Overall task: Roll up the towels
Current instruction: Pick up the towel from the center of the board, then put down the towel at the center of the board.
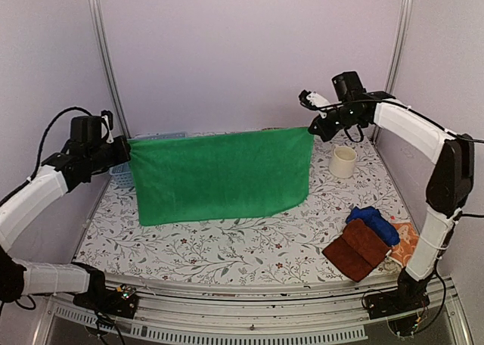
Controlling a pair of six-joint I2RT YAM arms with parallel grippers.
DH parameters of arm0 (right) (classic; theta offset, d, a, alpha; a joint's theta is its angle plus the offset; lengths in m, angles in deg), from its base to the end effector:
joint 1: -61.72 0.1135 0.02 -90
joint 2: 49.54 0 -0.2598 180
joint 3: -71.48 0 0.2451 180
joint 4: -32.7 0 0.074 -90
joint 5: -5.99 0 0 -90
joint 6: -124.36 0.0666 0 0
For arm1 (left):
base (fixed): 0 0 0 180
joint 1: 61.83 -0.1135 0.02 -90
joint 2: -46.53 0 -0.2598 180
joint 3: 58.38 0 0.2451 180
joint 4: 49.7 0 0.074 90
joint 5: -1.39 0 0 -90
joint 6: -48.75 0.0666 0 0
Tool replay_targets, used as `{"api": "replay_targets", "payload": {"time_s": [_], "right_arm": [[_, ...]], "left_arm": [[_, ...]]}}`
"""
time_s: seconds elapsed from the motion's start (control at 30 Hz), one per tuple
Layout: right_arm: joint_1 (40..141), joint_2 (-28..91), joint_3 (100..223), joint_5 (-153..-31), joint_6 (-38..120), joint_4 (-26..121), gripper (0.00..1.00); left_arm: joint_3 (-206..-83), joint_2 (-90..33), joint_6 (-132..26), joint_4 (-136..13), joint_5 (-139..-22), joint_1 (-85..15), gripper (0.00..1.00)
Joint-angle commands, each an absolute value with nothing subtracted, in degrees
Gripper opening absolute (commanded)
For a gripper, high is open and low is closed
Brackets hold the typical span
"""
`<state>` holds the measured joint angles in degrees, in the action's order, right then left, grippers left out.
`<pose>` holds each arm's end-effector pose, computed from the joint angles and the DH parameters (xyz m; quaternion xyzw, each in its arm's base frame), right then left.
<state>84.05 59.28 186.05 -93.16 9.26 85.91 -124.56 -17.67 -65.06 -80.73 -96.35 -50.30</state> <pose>0.4050 0.1778 0.2810 -0.4001 0.8388 0.0656 0.3633 0.2705 -0.0460 0.2879 -0.1260 0.8513 -0.0982 0.4998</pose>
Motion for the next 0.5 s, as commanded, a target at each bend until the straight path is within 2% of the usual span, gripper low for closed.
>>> {"api": "replay_targets", "payload": {"time_s": [0.0,0.47], "right_arm": [[83.9,47.5,181.7,-96.0,9.6,84.9,0.02],[83.6,6.8,152.0,-107.1,4.2,83.1,0.02]], "left_arm": [[-125.2,-10.0,-64.1,-85.2,-94.8,-49.4,0.0],[-121.6,19.2,-60.6,-92.6,-84.5,-47.3,0.0]]}}
